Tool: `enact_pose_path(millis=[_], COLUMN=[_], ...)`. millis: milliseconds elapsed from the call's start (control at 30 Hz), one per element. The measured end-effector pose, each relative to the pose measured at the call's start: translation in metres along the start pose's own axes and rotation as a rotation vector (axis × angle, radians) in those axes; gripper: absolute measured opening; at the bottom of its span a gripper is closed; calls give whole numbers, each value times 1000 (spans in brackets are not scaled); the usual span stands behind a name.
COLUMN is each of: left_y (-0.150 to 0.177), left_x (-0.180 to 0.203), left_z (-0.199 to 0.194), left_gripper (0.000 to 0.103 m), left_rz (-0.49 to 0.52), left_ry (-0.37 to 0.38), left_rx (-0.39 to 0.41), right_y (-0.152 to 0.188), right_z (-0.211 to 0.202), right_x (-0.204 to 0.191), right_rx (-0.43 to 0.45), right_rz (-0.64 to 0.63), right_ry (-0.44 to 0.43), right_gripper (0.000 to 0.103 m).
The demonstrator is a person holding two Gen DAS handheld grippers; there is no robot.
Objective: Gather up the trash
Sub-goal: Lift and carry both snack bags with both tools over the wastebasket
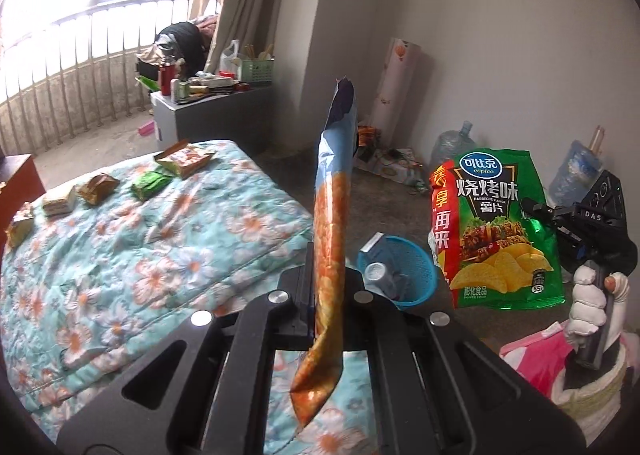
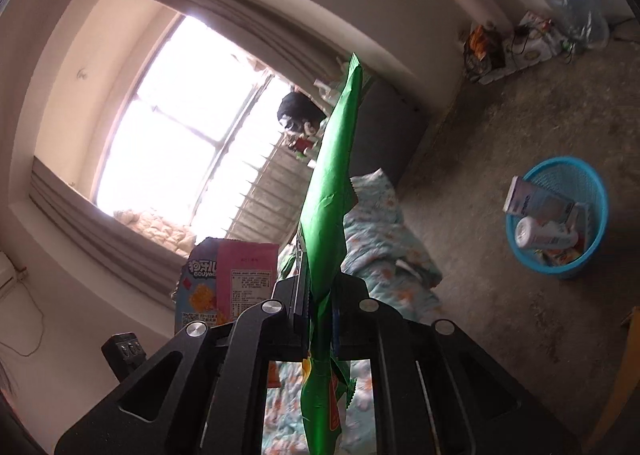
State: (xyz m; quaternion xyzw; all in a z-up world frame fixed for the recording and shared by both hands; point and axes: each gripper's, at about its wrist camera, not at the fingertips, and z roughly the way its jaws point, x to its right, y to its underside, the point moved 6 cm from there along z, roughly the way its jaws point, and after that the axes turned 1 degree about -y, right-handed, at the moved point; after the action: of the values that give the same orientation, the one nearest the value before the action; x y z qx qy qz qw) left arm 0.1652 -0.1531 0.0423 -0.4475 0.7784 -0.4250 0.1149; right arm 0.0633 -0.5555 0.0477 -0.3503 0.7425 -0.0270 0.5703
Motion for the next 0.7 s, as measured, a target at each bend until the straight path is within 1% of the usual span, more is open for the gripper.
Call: enact_pose_path(millis=[67,133,200,267,367,433,533,633,700], left_y=[-9,-14,-17,-18,-16,-14,-11,-11,-12], left_x=[18,35,52,66,81,85,84,79,75], left_z=[21,40,59,76,100,115,135,152,164], left_gripper=[2,2,2,2,2,2,2,2,2], left_rz=[3,18,26,29,46,47,54,50,47], left_ry=[67,105,145,179,196,203,193,179,165], left_rx=[-24,-44,-69,-95,-127,-154,-186,-213,-226], right_y=[-17,-30,-38,-43,-44,-44,-46,-44,-43], right_z=[-22,-37,-44,-41,-17,6,53,98,130], right_x=[13,29,49,70,99,120,149,178,202], right_rx=[75,133,167,176,164,136,92,46,19], right_rz=[-30,-48,-56,-63,-119,-162,-255,-336,-366], right_ry=[101,201,297,385,521,599,724,829,885], right_gripper=[8,8,8,8,8,8,8,8,9])
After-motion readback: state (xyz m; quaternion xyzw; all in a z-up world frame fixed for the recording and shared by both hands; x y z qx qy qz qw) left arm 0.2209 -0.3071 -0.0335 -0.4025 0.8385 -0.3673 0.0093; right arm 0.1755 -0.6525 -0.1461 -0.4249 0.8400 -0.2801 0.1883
